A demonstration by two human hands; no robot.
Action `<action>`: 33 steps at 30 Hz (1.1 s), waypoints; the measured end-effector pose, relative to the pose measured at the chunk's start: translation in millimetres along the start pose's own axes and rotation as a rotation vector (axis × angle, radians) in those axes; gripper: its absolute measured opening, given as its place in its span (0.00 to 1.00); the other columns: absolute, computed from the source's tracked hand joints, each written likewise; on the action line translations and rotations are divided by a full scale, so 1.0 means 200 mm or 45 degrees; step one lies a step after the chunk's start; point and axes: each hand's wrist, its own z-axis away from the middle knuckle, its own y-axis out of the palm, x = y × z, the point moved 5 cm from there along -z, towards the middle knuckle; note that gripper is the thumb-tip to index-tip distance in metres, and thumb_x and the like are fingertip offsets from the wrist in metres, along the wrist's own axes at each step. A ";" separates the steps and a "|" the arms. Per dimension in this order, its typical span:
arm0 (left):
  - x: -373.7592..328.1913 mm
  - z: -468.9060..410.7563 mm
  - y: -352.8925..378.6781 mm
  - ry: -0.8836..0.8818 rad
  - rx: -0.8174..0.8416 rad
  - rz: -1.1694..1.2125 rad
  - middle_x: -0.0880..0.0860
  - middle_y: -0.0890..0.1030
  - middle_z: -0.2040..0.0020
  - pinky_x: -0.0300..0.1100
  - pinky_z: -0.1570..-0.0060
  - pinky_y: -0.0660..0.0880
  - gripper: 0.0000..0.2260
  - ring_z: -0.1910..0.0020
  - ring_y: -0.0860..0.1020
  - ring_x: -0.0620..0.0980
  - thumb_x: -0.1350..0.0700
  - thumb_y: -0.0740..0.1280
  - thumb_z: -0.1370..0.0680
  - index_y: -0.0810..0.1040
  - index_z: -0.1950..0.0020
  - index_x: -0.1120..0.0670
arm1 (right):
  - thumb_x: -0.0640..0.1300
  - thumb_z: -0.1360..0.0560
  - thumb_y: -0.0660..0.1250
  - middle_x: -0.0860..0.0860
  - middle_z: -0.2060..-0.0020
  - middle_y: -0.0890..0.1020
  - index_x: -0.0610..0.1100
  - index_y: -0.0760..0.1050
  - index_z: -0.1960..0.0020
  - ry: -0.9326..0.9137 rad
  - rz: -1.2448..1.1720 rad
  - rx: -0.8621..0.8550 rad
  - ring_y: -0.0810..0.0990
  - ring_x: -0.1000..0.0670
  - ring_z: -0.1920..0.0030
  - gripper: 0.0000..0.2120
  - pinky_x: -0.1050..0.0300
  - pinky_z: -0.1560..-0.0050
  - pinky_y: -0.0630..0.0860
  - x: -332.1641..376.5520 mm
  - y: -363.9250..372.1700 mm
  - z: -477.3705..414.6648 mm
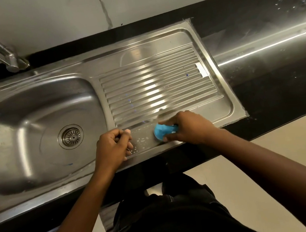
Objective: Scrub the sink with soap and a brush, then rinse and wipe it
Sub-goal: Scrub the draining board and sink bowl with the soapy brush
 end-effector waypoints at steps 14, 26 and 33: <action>-0.05 -0.04 0.16 0.012 0.044 -0.010 0.56 0.85 0.67 0.42 0.71 0.76 0.13 0.72 0.81 0.51 0.54 0.68 0.16 0.84 0.58 0.57 | 0.59 0.25 0.75 0.51 0.39 0.85 0.49 0.78 0.29 0.224 -0.106 -0.181 0.83 0.55 0.46 0.28 0.53 0.41 0.81 -0.42 -0.32 0.07; -0.13 -0.04 0.28 0.040 0.054 -0.009 0.56 0.84 0.67 0.41 0.70 0.77 0.14 0.71 0.81 0.51 0.54 0.68 0.16 0.84 0.58 0.58 | 0.57 0.26 0.76 0.49 0.39 0.85 0.48 0.77 0.28 0.312 -0.086 -0.176 0.84 0.54 0.48 0.29 0.50 0.42 0.83 -0.67 -0.48 0.22; -0.15 -0.05 0.34 0.039 0.079 -0.022 0.56 0.85 0.66 0.41 0.69 0.77 0.13 0.70 0.81 0.51 0.53 0.68 0.16 0.84 0.57 0.57 | 0.56 0.25 0.76 0.50 0.38 0.84 0.49 0.77 0.29 0.168 -0.145 -0.134 0.83 0.54 0.44 0.27 0.51 0.38 0.80 -0.45 -0.33 0.11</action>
